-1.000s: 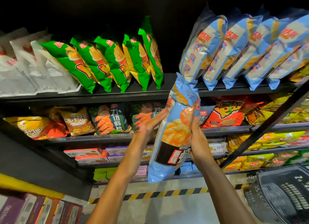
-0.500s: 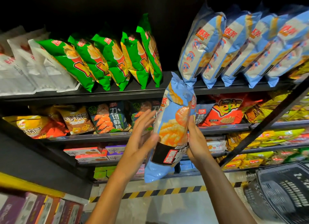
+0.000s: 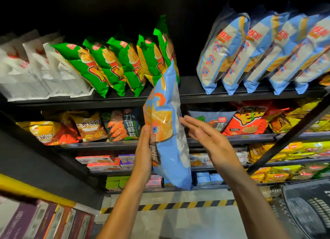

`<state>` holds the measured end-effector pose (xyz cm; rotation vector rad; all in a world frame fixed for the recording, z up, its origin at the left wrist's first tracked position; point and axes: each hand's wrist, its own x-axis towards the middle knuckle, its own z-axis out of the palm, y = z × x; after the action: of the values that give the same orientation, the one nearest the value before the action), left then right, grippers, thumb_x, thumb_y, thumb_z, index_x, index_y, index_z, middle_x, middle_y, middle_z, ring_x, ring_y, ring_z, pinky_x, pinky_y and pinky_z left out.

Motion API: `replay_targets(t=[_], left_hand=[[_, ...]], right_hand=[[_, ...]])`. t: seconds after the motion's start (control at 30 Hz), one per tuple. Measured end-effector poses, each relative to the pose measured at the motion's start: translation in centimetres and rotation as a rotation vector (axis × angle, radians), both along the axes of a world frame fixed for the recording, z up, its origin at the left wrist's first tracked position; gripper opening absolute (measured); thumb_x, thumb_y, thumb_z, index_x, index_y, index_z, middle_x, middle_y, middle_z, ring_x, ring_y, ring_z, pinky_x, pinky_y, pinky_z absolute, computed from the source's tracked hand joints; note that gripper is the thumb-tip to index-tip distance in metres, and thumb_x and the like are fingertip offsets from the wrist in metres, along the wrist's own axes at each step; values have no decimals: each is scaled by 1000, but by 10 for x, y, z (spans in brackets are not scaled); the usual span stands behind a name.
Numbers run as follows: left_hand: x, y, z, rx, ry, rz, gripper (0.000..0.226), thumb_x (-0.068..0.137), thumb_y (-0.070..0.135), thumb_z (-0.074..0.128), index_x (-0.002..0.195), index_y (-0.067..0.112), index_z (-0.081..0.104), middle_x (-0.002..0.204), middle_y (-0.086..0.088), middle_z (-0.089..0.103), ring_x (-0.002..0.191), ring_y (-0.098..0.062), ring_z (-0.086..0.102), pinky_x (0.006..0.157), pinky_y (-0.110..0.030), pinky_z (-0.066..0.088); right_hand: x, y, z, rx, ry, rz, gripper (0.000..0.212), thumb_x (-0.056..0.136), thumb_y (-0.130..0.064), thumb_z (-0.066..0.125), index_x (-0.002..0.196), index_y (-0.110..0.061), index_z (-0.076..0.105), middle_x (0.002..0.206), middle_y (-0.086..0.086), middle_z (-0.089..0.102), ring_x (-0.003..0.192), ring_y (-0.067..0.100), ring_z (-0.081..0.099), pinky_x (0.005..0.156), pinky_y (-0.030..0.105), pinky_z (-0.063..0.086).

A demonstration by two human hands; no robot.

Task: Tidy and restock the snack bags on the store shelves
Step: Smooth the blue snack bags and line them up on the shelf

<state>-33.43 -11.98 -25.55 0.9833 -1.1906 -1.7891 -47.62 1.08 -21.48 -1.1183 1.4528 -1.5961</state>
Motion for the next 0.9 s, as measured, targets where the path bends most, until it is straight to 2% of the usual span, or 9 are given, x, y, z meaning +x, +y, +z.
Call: replay_targets(t=[0.07, 0.2, 0.3, 0.43, 0.5, 0.6, 0.67, 0.77, 0.9], left_hand=[[-2, -1, -1, 71, 3, -19, 47, 106, 49, 45, 142, 23, 61, 136, 0, 68, 127, -20, 63, 116, -49, 42], [-2, -5, -7, 97, -28, -28, 49, 106, 52, 44, 143, 23, 60, 136, -1, 68, 127, -22, 63, 116, -52, 42], [-2, -5, -8, 74, -14, -38, 56, 103, 58, 47, 147, 25, 55, 143, 0, 63, 131, -21, 61, 117, -52, 41], [-2, -6, -11, 64, 39, -55, 83, 84, 77, 60, 150, 28, 51, 148, 0, 59, 135, -23, 57, 118, -54, 38], [-2, -8, -13, 53, 42, -61, 87, 81, 79, 61, 151, 29, 50, 149, 1, 58, 136, -22, 57, 118, -53, 38], [-1, -4, -8, -46, 24, -23, 56, 98, 62, 54, 144, 30, 55, 135, 17, 66, 127, -4, 61, 111, -35, 46], [-1, 2, 0, -173, -24, 13, 38, 105, 46, 45, 139, 30, 55, 127, 20, 69, 122, 0, 62, 104, -27, 48], [0, 13, 9, -313, -42, -13, 42, 106, 37, 43, 146, 26, 48, 134, 10, 65, 126, -8, 61, 103, -27, 51], [13, 9, 16, -349, -20, -211, 52, 104, 38, 46, 155, 33, 36, 141, 21, 59, 131, -1, 56, 101, -21, 51]], right_hand=[[4, 0, -3, -24, 32, 48, 41, 104, -15, 50, 144, -24, 54, 146, -14, 60, 141, 5, 49, 112, 25, 44], [9, -2, -10, -59, 35, 45, 49, 98, -8, 60, 144, -23, 54, 147, -12, 59, 143, 9, 48, 106, 20, 47], [7, -2, -14, -50, 9, 46, 55, 96, -4, 64, 147, -22, 51, 148, -11, 58, 144, 10, 47, 109, 25, 47], [5, -3, -16, -31, -29, 45, 59, 94, -6, 67, 148, -24, 50, 150, -11, 56, 145, 11, 46, 115, 34, 45], [5, -3, -15, -32, -41, 38, 59, 93, -8, 68, 147, -25, 51, 150, -11, 56, 144, 11, 47, 115, 36, 45], [7, -5, -17, -32, -71, 16, 57, 96, -16, 69, 149, -27, 50, 152, -10, 55, 144, 12, 48, 115, 45, 45], [9, -6, -16, -10, -89, 60, 62, 95, -31, 69, 151, -33, 43, 151, -14, 54, 143, 10, 48, 115, 41, 46], [11, -7, -14, 76, -47, 186, 68, 92, -32, 70, 146, -44, 32, 139, -34, 57, 134, -5, 52, 104, 18, 47], [3, -3, -13, 29, 52, 43, 63, 95, -22, 65, 151, -34, 39, 143, -20, 58, 135, 3, 54, 109, 21, 45]])
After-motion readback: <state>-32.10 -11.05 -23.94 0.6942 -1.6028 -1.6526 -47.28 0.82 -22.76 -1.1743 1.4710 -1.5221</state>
